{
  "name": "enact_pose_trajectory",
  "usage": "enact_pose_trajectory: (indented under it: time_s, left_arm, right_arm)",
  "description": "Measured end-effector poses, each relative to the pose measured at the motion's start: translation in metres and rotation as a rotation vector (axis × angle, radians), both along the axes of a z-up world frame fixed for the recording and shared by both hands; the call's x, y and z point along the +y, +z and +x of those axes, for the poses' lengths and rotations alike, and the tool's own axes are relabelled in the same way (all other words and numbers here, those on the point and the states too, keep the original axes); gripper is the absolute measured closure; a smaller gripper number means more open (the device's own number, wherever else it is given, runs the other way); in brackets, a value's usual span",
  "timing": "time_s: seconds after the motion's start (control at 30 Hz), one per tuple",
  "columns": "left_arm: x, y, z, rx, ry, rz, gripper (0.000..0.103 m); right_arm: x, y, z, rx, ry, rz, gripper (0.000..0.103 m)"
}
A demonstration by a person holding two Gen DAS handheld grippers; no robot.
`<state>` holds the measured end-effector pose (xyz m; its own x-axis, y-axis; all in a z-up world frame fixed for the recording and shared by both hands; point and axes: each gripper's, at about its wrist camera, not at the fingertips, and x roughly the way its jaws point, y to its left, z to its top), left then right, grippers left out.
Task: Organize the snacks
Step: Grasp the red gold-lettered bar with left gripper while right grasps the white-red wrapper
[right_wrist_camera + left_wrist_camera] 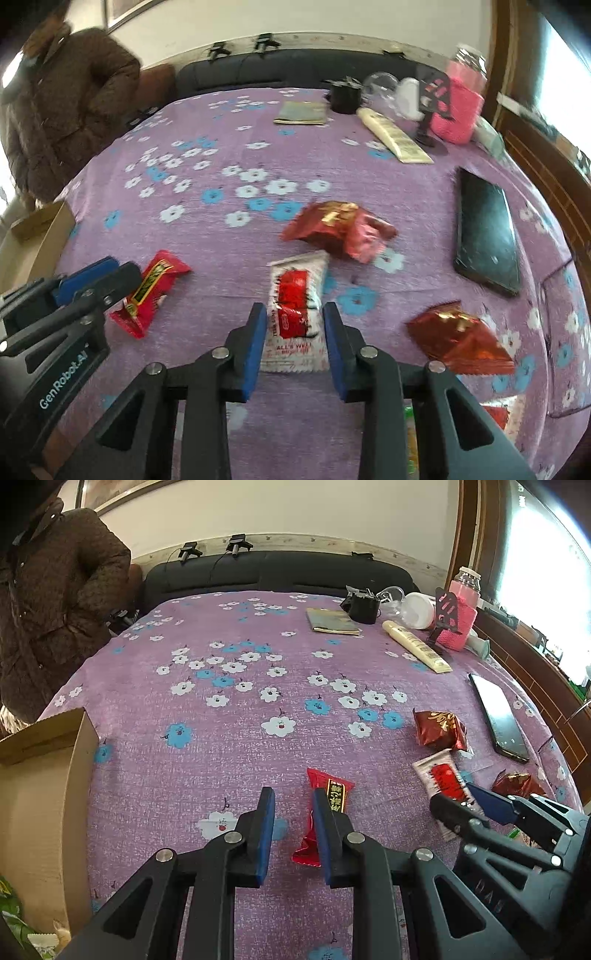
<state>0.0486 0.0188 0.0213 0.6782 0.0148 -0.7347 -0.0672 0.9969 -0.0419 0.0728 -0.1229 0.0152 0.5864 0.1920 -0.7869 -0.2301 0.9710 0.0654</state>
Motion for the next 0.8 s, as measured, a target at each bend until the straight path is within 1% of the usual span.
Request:
enact_pose_trajectory:
  time_s: [0.07, 0.13, 0.17, 0.2, 0.23, 0.27, 0.3, 0.43, 0.53, 0.63, 0.8]
  left_arm:
    - [0.0, 0.0, 0.0, -0.001, -0.001, 0.003, 0.082]
    - [0.0, 0.0, 0.0, -0.002, -0.002, 0.002, 0.082]
    - [0.0, 0.0, 0.0, -0.002, -0.003, -0.001, 0.083]
    - [0.0, 0.0, 0.0, -0.003, -0.005, -0.006, 0.09]
    - [0.001, 0.0, 0.0, -0.003, -0.009, -0.013, 0.093]
    - [0.0, 0.0, 0.0, -0.004, -0.011, -0.014, 0.094]
    - [0.0, 0.0, 0.0, -0.005, -0.014, -0.014, 0.095]
    - [-0.001, 0.0, 0.0, -0.007, -0.018, -0.018, 0.096]
    - [-0.001, 0.0, 0.001, -0.007, -0.015, -0.016, 0.096]
    - [0.0, 0.0, 0.001, -0.006, -0.01, -0.024, 0.096]
    - [0.004, 0.004, -0.002, -0.027, -0.008, -0.051, 0.098]
  right_arm:
    - [-0.002, 0.0, 0.001, -0.002, -0.007, -0.001, 0.073]
    - [0.002, -0.001, -0.001, -0.012, -0.006, -0.023, 0.073]
    - [0.003, -0.001, -0.002, -0.018, -0.005, -0.031, 0.075]
    - [0.003, 0.0, -0.003, -0.025, -0.005, -0.033, 0.077]
    - [0.003, 0.003, -0.004, -0.035, -0.01, -0.027, 0.086]
    - [0.001, 0.006, -0.006, -0.041, -0.015, -0.012, 0.088]
    - [-0.002, 0.008, -0.006, -0.043, -0.021, 0.004, 0.095]
    - [-0.005, 0.008, -0.006, -0.035, -0.027, 0.037, 0.096]
    - [-0.002, 0.014, -0.01, -0.054, 0.016, 0.07, 0.096]
    - [0.006, 0.018, -0.017, -0.08, 0.052, 0.071, 0.096]
    - [0.002, 0.026, -0.021, -0.104, 0.047, 0.125, 0.096]
